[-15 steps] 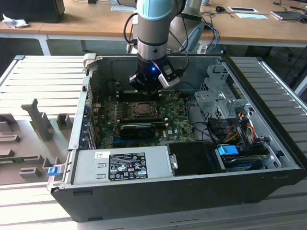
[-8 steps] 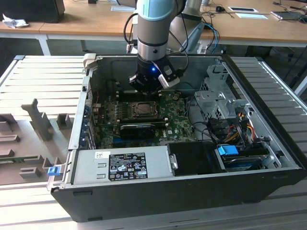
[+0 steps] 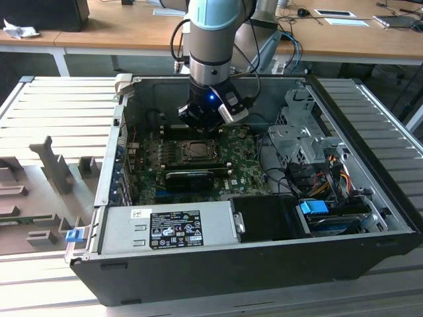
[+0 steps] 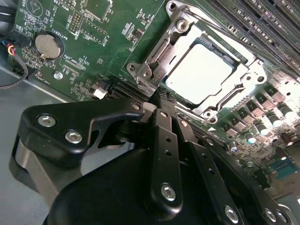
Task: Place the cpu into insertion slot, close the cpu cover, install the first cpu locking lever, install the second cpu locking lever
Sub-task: 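Install the second cpu locking lever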
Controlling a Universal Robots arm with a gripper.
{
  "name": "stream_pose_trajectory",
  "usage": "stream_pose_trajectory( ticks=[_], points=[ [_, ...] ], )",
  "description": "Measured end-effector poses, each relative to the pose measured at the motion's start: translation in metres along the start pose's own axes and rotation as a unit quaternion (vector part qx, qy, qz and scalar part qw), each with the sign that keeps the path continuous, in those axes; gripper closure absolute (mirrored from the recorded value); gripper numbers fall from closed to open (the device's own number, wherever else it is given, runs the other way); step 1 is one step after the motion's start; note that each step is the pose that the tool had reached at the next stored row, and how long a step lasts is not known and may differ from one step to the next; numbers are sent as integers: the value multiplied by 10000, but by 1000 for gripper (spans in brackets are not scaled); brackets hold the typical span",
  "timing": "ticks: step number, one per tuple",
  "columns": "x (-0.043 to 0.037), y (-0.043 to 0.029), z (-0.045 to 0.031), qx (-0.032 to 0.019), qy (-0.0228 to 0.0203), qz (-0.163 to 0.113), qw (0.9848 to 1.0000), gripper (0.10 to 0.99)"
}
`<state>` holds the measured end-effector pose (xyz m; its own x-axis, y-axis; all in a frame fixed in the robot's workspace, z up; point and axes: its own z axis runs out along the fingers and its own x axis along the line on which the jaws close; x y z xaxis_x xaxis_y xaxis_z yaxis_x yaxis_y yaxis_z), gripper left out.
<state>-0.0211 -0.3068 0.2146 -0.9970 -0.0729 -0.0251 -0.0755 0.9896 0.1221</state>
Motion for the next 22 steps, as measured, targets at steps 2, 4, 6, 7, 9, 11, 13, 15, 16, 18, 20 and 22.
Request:
stream_pose_trajectory(
  ticks=[2,4,6,7,9,11,13,15,16,18,20,22],
  points=[
    [1,-19,-2,0,0,0,10000,980],
    [2,-33,-4,0,0,0,10000,980],
    [4,-51,-6,0,0,0,10000,980],
    [4,-54,-7,0,0,0,10000,980],
    [4,-55,-23,0,0,0,10000,980],
    [3,-53,-52,0,0,0,10000,980],
    [5,-85,-77,0,0,0,10000,980],
    [9,-134,-89,1,1,1,10000,980],
    [6,-126,-171,-2,0,0,10000,980],
    [7,-142,-179,-10,-1,-1,10000,980],
    [10,-163,-182,-11,0,0,10000,980],
    [19,-222,-189,-10,-1,0,10000,980]
  ],
)
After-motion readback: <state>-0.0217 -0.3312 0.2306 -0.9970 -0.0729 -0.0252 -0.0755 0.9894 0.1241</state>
